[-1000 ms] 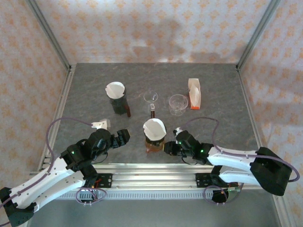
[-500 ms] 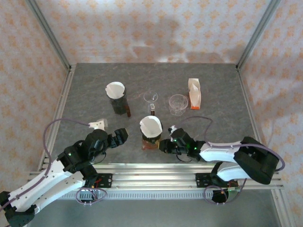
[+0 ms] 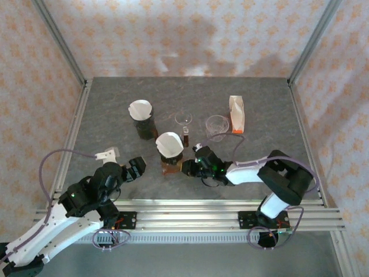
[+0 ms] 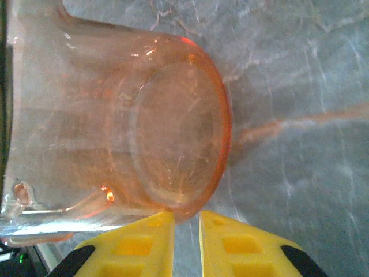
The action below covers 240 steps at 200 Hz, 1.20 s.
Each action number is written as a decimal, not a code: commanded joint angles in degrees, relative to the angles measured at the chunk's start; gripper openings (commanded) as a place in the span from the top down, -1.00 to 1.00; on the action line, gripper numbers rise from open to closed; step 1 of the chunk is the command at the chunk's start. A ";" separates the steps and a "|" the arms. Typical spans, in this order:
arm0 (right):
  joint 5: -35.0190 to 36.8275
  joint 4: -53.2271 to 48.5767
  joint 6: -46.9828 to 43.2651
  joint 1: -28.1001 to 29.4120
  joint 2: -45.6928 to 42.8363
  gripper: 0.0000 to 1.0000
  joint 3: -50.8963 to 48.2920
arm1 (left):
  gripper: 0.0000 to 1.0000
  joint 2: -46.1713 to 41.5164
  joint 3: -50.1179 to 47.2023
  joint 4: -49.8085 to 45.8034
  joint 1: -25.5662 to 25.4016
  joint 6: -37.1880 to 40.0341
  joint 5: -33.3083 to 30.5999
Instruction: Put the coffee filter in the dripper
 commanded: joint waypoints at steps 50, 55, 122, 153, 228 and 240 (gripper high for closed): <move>-2.06 2.90 -1.18 -1.53 10.55 0.62 10.04 | -0.99 -3.06 0.14 -5.87 0.72 -2.01 -4.29; -2.22 2.78 -1.22 -1.59 10.82 0.62 10.54 | -0.99 -2.93 0.14 -5.91 0.75 -2.01 -4.42; 0.86 -5.35 -2.66 -1.75 0.05 0.46 3.79 | -0.99 -2.07 -0.25 -2.68 0.72 0.15 -3.48; 10.61 -23.06 -7.18 -1.79 -14.67 -0.01 4.43 | -0.99 -3.78 -1.32 -1.64 0.73 0.30 -4.46; 21.08 -39.65 -14.56 -6.91 -4.71 -0.37 26.56 | -0.99 -4.45 -4.56 1.67 0.78 -0.10 -0.62; 19.86 -38.69 -15.73 -7.64 -1.32 -0.36 29.27 | -0.99 -4.41 -4.01 1.36 0.73 0.21 -0.50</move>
